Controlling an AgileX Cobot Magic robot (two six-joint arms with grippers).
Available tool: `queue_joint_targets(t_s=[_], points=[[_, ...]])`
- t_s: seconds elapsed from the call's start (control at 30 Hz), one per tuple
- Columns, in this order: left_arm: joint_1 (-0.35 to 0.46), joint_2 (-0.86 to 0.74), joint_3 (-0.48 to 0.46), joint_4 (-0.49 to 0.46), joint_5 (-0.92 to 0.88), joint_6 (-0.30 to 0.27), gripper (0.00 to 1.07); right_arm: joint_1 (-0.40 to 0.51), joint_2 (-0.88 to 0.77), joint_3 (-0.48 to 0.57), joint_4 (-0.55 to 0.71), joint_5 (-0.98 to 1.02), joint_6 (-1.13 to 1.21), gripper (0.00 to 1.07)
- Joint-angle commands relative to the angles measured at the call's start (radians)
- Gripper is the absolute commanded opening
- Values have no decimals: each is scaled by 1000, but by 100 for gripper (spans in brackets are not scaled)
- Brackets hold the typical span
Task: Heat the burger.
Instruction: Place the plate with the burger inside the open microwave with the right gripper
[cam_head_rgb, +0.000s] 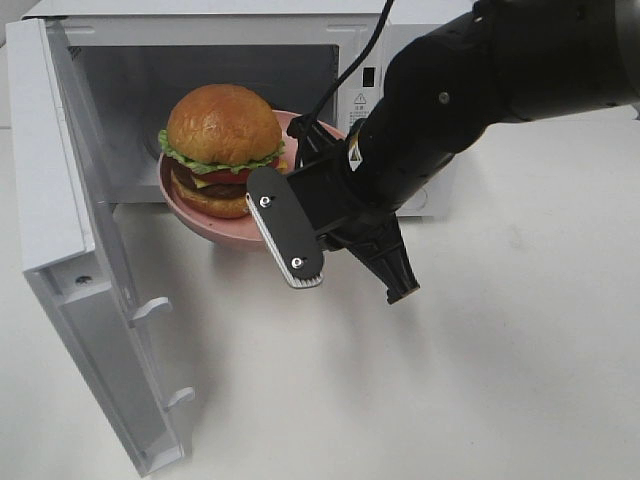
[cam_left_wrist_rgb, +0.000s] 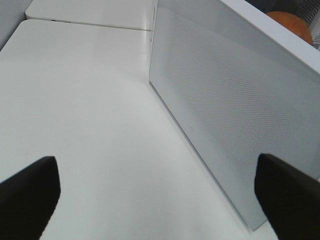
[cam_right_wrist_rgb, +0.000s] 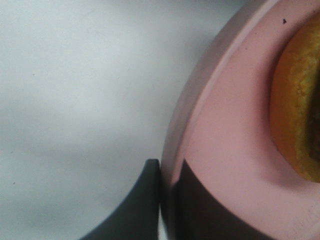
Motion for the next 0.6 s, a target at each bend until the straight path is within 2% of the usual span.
queue_joint_targets(t_s=[0.03, 0.4, 0.53, 0.6], points=[[1, -14, 2, 0, 2, -3, 98, 9, 16, -52, -7, -40, 30, 0], [1, -14, 2, 0, 2, -3, 98, 9, 111, -168, -13, -9, 44, 0], [1, -14, 2, 0, 2, -3, 98, 9, 138, -206, -50, 4, 89, 0], [1, -14, 2, 0, 2, -3, 98, 9, 179, -270, -100, 38, 162, 0]])
